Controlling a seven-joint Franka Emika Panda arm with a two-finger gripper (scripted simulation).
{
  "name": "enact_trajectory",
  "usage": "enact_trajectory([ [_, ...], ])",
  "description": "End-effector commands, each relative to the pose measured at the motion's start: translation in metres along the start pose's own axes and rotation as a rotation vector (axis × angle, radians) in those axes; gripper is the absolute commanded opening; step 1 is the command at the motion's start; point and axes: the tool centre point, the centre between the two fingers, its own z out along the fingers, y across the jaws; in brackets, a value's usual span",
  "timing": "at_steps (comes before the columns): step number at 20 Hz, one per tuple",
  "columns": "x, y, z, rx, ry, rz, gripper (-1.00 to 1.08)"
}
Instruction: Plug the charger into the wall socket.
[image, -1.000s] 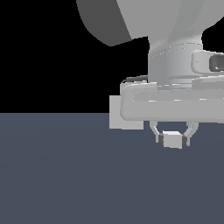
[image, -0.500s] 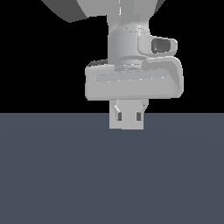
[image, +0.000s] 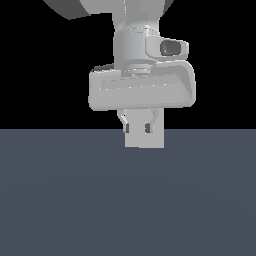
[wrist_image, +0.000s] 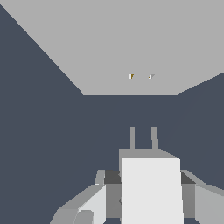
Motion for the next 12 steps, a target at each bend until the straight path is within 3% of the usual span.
enact_trajectory([
  [1,0.001,0.000,0.000,0.000,0.000,0.000,-1.00],
  [12,0.031,0.000,0.004,0.001,0.000,0.000,-1.00],
])
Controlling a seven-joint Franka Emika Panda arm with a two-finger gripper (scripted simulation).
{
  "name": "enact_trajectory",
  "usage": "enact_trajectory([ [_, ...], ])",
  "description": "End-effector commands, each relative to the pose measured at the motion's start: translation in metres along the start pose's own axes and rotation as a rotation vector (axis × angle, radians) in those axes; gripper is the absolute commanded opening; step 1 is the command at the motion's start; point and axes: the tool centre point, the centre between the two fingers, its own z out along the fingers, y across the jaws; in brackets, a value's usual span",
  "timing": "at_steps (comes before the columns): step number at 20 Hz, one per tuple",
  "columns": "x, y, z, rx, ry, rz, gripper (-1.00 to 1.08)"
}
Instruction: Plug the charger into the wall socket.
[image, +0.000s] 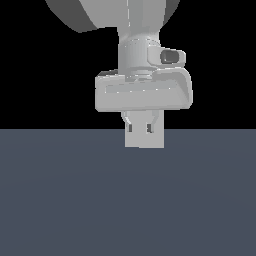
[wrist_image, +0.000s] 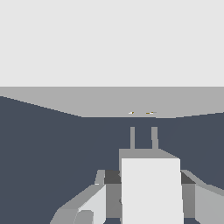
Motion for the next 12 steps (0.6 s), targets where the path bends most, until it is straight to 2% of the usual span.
enact_trajectory([
  [1,0.010,0.000,0.001,0.000,0.000,0.000,-1.00],
  [12,0.026,0.000,0.003,0.000,0.000,0.000,-1.00],
])
